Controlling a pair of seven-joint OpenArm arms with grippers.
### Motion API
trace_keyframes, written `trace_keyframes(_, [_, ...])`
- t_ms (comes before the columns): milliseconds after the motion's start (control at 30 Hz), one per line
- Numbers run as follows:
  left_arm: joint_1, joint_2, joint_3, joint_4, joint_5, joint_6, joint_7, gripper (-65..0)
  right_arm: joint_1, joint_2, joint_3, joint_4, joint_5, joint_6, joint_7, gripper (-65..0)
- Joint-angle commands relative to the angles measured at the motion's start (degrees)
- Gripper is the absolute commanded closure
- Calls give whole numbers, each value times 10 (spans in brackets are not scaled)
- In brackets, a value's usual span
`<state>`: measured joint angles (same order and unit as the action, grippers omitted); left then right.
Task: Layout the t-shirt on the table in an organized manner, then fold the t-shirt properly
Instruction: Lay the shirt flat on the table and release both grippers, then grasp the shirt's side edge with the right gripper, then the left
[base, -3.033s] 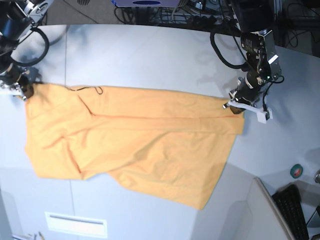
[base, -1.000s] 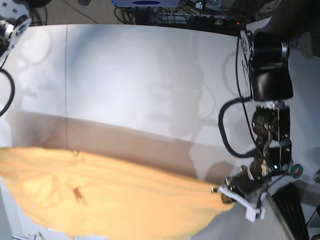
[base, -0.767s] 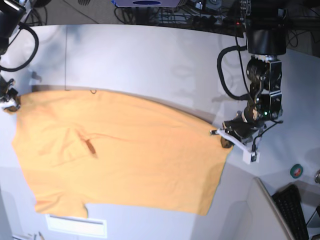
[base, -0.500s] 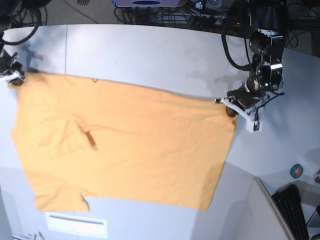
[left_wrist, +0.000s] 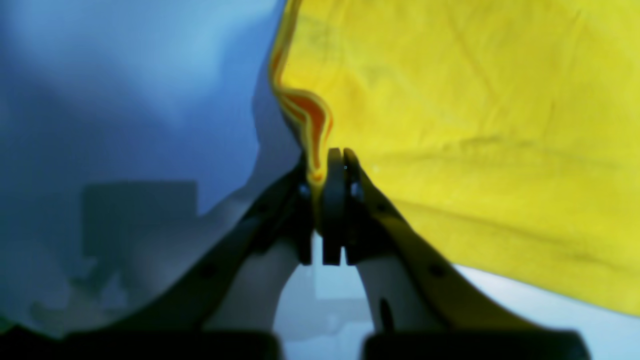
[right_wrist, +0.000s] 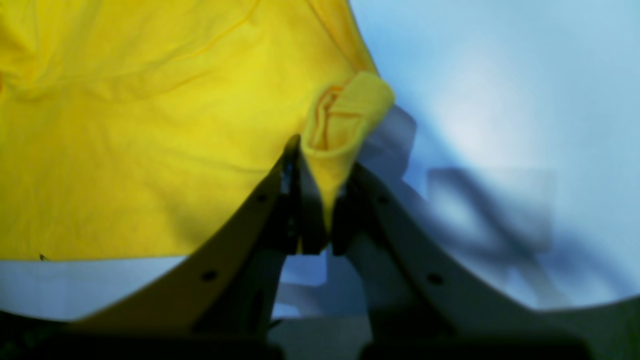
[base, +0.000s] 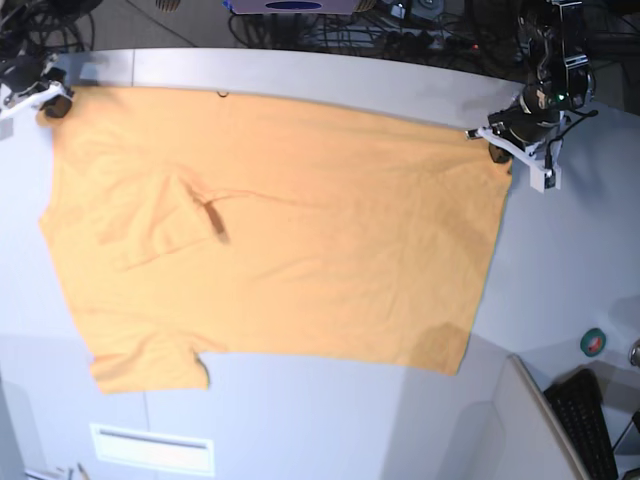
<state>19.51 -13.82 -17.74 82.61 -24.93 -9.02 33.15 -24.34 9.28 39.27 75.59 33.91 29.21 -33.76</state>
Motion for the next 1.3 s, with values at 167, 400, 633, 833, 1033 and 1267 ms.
trace_keyframes(167, [30, -5, -50, 12, -5, -2, -12, 0, -35, 2, 5, 30, 5, 3, 9, 0])
trace_keyframes(400, [52, -5, -66, 12, -6, -3, -12, 0, -52, -14, 5, 30, 5, 3, 9, 0])
trace_keyframes(633, [46, -4, -67, 12, -6, -3, -12, 0, -51, -21, 5, 31, 5, 2, 6, 0])
trace_keyframes(833, [47, -5, -67, 16, -6, -3, -11, -299, -52, -23, 37, 41, 7, 3, 6, -249])
trace_keyframes(1033, [50, -5, -81, 75, -7, -2, -10, -555, -60, -33, 82, 123, 6, 4, 5, -294])
trace_keyframes(1267, [17, 3, -181, 141, -2, -2, -8, -553, 7, 26, 79, 126, 3, 0, 5, -300])
